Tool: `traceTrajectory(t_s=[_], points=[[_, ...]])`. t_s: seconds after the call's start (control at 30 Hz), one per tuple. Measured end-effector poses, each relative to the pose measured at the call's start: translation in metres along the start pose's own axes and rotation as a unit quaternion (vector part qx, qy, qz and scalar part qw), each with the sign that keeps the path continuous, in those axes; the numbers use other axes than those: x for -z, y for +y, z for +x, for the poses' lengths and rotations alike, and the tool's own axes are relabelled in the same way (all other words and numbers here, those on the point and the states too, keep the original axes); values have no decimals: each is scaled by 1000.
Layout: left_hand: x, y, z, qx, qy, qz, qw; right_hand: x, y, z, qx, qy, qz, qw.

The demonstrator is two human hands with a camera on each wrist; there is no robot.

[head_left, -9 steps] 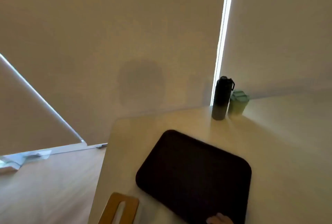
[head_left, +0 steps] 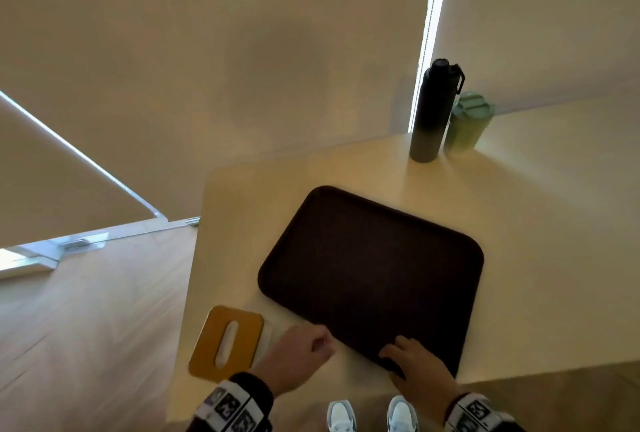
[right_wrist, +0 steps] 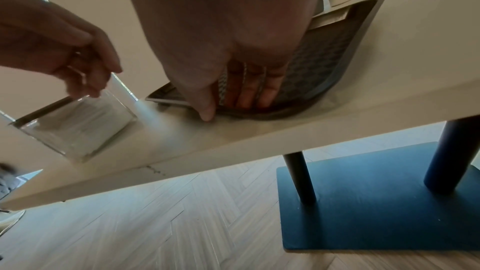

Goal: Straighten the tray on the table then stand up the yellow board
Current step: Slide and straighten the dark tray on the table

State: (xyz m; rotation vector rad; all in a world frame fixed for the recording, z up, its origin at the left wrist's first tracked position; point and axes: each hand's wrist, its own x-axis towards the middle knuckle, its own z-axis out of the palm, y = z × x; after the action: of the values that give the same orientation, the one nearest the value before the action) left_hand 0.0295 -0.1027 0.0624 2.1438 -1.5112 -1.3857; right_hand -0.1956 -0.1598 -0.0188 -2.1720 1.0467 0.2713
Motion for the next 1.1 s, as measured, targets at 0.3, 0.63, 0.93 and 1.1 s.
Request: traceTrajectory(t_s=[0.3, 0.63, 0.93, 1.1], points=[[76, -23, 122, 130, 223, 193, 947, 15, 32, -3, 24, -8, 28, 999], [81, -54, 152, 190, 216, 144, 947, 57, 74, 26, 62, -19, 24, 998], [110, -61, 168, 260, 234, 86, 933, 98, 82, 87, 71, 25, 26, 997], [138, -68, 183, 266, 239, 59, 932, 110, 72, 119, 59, 45, 26, 997]])
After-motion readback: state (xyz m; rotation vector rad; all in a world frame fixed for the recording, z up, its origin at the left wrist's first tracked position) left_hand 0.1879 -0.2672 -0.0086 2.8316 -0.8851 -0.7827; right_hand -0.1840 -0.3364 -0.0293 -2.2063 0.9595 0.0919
